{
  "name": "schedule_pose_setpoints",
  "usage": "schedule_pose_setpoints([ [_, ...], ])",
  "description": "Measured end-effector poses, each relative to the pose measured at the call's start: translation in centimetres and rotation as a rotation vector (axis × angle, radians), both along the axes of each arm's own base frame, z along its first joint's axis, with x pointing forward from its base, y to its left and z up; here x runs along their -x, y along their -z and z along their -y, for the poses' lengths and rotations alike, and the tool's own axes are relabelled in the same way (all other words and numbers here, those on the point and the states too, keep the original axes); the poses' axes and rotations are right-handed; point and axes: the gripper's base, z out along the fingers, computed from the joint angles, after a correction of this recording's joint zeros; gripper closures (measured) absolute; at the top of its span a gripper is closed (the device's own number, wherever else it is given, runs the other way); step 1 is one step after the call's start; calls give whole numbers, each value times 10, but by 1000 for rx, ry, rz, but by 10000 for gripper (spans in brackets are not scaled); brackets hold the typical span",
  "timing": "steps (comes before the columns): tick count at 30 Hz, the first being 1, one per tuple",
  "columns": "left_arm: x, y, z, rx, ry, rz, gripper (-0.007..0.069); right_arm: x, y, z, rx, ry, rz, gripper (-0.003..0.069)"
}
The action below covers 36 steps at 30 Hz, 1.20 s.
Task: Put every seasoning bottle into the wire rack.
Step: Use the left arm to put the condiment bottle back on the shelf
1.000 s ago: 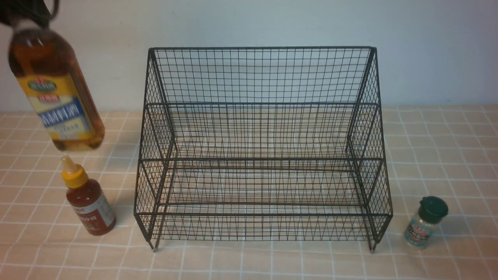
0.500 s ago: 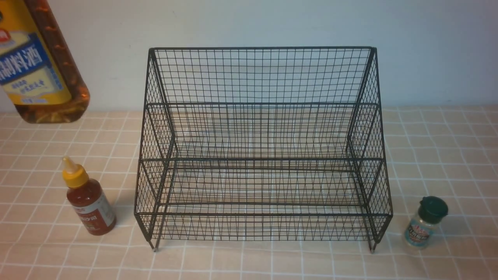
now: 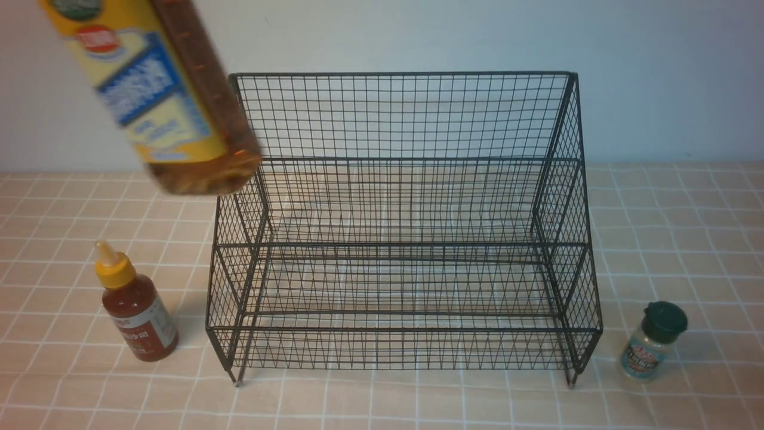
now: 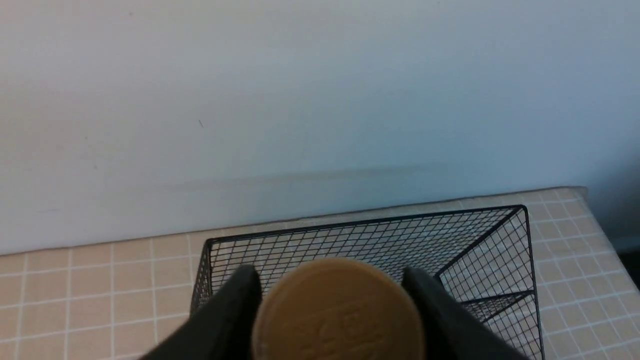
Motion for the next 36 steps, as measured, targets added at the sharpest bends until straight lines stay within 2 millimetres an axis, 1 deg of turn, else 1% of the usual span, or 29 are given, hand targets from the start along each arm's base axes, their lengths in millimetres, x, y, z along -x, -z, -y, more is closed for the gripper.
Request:
schedule_pose_setpoints([
  [1, -1, 1, 1, -5, 0, -3, 307, 0, 0, 0, 0, 0, 0, 673],
  [4, -15, 13, 21, -70, 36, -34, 307, 0, 0, 0, 0, 0, 0, 673],
  [7, -27, 26, 40, -118, 34, -72, 307, 0, 0, 0, 0, 0, 0, 673],
  [13, -51, 54, 69, -197, 5, -159, 307, 0, 0, 0, 0, 0, 0, 673],
  [14, -52, 55, 69, -200, 4, -162, 307, 0, 0, 0, 0, 0, 0, 673],
  [15, -57, 61, 75, -219, 5, -176, 307, 0, 0, 0, 0, 0, 0, 673],
  [19, -67, 66, 82, -210, -2, -150, 307, 0, 0, 0, 0, 0, 0, 673],
  [29, -69, 71, 81, -197, -67, -199, 307, 0, 0, 0, 1, 0, 0, 673],
  [30, -70, 74, 80, -195, -82, -225, 307, 0, 0, 0, 1, 0, 0, 673],
  [36, -75, 82, 81, -211, -94, -257, 307, 0, 0, 0, 3, 0, 0, 673],
])
